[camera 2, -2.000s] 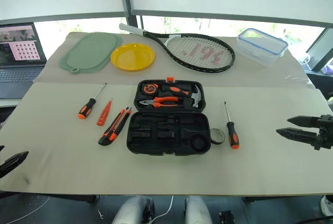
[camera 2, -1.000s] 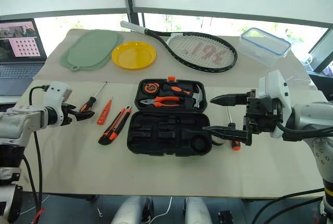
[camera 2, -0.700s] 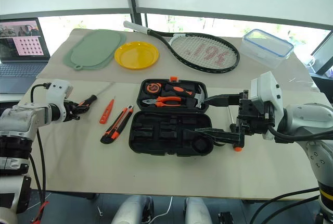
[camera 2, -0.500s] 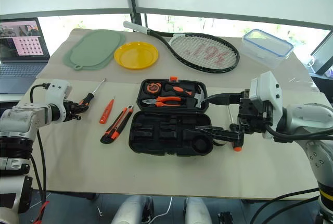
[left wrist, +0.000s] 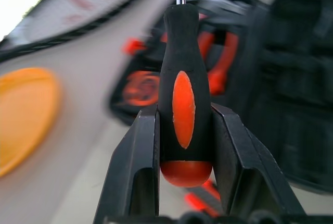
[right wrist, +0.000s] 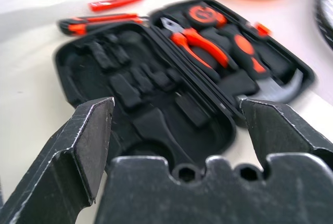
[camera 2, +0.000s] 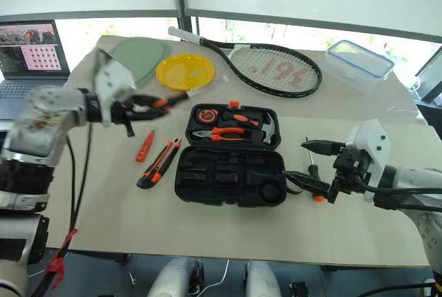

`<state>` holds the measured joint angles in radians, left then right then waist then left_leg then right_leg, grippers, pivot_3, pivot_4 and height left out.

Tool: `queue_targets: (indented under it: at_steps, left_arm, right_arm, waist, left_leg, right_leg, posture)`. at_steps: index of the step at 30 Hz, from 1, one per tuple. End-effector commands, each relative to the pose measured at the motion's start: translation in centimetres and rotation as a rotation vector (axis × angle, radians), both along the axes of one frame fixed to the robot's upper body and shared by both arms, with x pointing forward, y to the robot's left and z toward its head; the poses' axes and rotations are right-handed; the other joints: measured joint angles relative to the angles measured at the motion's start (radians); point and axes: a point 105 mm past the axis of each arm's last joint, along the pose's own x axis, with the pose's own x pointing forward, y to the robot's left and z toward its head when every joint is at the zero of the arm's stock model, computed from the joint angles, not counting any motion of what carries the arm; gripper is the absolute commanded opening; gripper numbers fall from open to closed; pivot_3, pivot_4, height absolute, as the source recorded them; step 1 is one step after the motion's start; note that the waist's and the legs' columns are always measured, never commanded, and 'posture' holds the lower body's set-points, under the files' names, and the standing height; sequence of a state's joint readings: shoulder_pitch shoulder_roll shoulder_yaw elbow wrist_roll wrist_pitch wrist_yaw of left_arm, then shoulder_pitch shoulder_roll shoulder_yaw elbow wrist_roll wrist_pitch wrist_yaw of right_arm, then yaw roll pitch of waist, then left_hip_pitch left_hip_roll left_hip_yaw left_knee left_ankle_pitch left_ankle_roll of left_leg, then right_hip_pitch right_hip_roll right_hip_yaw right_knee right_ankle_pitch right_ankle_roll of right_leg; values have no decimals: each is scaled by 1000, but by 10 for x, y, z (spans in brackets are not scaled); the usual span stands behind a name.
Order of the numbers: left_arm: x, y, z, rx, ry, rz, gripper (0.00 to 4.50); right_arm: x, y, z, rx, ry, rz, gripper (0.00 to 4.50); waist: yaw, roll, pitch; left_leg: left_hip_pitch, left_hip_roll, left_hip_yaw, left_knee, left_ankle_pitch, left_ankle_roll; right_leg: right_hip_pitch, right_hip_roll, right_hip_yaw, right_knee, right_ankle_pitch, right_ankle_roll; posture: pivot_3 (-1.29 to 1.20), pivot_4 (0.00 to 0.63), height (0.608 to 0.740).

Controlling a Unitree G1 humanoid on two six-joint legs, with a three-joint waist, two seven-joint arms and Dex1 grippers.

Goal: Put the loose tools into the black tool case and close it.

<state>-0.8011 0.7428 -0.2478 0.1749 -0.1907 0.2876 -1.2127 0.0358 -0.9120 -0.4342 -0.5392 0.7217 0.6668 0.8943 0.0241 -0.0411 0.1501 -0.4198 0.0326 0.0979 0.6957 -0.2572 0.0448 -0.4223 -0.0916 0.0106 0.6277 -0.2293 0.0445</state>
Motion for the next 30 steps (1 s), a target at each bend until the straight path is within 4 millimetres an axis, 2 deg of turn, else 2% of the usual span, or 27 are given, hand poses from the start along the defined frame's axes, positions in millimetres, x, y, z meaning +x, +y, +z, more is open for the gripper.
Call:
queue_targets:
  at_steps: [1,5,11,18,22,26,30]
  left_arm:
    - [0,-23,-12,130,-45,-131,867]
    - [8,-36,-28,175,-15,-155,867]
    - [22,-40,-44,235,-3,-129,867]
    - [17,-41,-52,228,54,-144,867]
    - [14,-47,-46,203,33,-172,867]
    - [8,-57,-30,170,23,-204,867]
    - [1,-57,-33,210,38,-227,867]
  right_arm:
    - [-5,0,15,-17,-81,-24,4500]
    - [-10,0,13,-24,-83,-41,4500]
    - [-13,2,12,-1,-87,-58,4500]
    - [-10,5,12,22,-99,-72,4500]
    - [-9,5,12,26,-101,-75,4500]
    - [-8,4,11,26,-97,-76,4500]
    - [-9,3,5,1,-82,-74,4500]
  waist:
    - [0,0,0]
    - [-7,0,0]
    - [-10,0,0]
    - [-8,0,0]
    - [-9,0,0]
    - [-8,0,0]
    - [-10,0,0]
  left_leg:
    - [0,0,0,0,0,0]
    - [-1,0,-2,1,0,0]
    - [-2,0,-3,1,0,1]
    - [-2,0,-4,3,0,1]
    - [-2,0,-4,3,0,1]
    - [-3,0,-5,3,0,1]
    - [-3,0,-5,4,0,1]
  right_leg:
    - [0,0,0,0,0,0]
    - [0,1,0,0,0,0]
    - [0,0,0,0,0,1]
    - [0,0,0,0,0,2]
    - [0,0,0,1,0,2]
    - [0,0,0,1,0,2]
    - [0,0,0,1,0,2]
  posture:
    - [0,150,738]
    - [0,150,738]
    - [0,150,738]
    - [0,150,738]
    - [0,150,738]
    - [0,150,738]
    - [0,150,738]
